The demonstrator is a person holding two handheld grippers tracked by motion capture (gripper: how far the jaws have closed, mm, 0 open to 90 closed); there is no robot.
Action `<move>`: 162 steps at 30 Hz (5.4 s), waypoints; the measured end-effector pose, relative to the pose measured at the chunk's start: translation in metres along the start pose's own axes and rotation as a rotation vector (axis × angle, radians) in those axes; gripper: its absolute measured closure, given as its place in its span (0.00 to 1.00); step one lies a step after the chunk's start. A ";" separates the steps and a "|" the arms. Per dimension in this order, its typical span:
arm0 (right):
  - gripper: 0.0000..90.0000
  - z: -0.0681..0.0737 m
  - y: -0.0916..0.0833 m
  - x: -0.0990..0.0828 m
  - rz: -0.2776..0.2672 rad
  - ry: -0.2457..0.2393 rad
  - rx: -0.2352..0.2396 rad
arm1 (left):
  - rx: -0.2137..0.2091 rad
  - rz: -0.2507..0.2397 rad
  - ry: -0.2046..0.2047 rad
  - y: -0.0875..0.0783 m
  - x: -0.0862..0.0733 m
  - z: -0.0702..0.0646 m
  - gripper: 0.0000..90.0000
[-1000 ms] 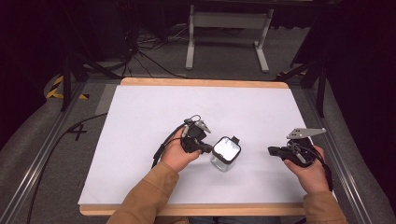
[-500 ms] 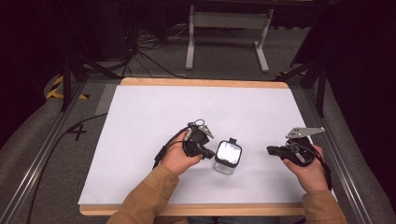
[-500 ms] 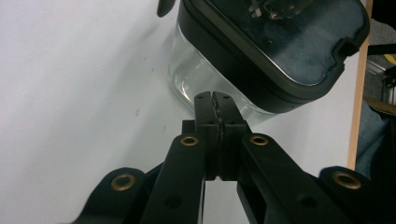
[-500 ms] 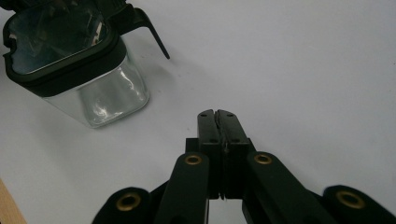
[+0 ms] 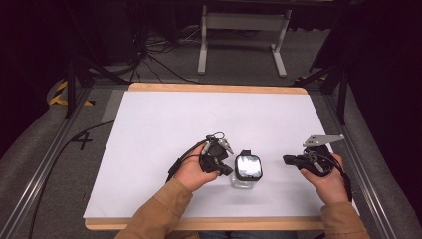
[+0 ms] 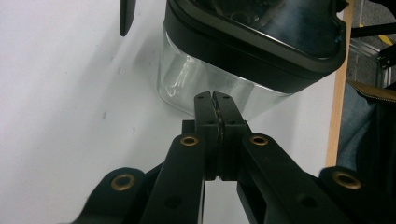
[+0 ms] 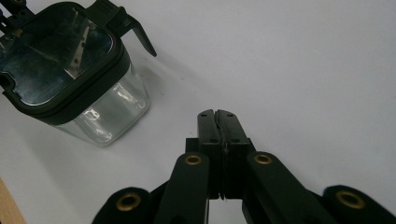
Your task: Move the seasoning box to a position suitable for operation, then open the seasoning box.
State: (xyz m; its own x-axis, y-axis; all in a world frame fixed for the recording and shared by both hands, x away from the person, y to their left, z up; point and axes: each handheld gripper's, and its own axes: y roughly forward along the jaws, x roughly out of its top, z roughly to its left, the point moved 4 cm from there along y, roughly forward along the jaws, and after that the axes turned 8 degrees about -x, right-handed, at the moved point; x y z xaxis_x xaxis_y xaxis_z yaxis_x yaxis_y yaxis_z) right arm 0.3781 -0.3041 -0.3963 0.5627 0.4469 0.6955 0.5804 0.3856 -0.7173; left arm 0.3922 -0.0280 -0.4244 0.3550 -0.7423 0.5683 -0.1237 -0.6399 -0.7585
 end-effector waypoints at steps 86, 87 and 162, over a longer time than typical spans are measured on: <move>0.99 -0.010 -0.020 -0.018 -0.022 0.043 -0.020 | -0.039 -0.093 -0.020 -0.018 0.070 0.028 0.96; 0.99 -0.010 -0.020 -0.018 -0.023 0.043 -0.020 | -0.048 -0.092 -0.023 -0.017 0.070 0.029 0.96; 1.00 0.067 0.000 0.003 -0.011 -0.227 0.225 | -0.114 -0.107 -0.106 -0.017 0.069 0.036 0.97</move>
State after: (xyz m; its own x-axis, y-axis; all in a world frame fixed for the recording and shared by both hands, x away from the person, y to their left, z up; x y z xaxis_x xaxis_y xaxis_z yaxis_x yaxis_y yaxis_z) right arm 0.3407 -0.2489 -0.3968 0.3968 0.6004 0.6943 0.4265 0.5492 -0.7187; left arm 0.4525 -0.0613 -0.3838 0.4669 -0.6472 0.6026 -0.1818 -0.7372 -0.6508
